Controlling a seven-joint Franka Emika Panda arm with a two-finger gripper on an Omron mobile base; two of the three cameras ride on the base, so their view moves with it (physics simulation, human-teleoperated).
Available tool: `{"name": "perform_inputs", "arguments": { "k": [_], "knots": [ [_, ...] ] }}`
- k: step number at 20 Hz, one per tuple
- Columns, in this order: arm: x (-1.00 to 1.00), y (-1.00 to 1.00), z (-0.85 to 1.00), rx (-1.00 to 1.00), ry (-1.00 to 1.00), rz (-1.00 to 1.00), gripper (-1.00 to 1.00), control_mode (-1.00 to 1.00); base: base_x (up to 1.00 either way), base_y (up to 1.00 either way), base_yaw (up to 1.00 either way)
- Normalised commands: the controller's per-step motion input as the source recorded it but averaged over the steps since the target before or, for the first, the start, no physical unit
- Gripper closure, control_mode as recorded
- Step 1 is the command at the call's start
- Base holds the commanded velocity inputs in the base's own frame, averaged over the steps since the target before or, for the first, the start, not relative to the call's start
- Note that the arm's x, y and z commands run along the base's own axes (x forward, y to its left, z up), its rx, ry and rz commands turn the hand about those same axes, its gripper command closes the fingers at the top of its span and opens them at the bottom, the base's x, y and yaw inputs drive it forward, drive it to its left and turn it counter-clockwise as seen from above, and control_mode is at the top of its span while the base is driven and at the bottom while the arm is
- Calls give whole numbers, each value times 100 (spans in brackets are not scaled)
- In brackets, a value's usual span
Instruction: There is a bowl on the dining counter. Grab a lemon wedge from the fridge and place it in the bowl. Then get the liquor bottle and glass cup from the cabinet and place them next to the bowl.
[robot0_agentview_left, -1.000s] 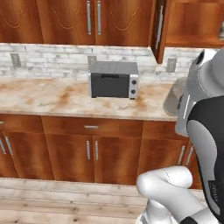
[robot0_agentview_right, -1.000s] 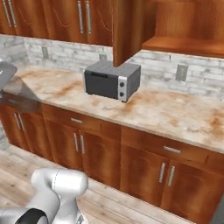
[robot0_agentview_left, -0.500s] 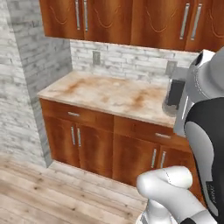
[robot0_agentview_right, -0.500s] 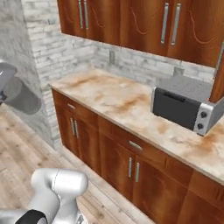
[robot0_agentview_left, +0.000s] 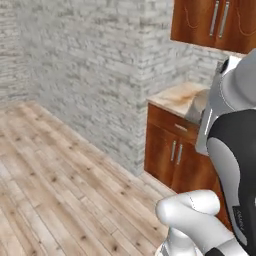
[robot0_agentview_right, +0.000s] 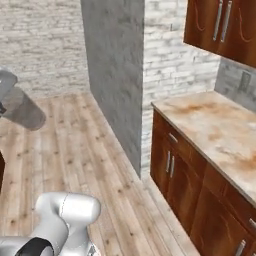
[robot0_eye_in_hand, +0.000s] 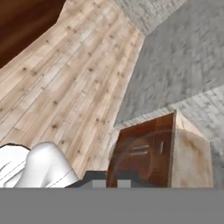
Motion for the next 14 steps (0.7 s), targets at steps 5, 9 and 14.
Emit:
{"name": "perform_inputs", "arguments": {
  "k": [5,9,14],
  "knots": [
    [0,0,0,0,0,0,100,100,95,12,56],
    [0,0,0,0,0,0,100,100,100,0,48],
    [0,0,0,0,0,0,100,100,100,0,44]
  ]
}}
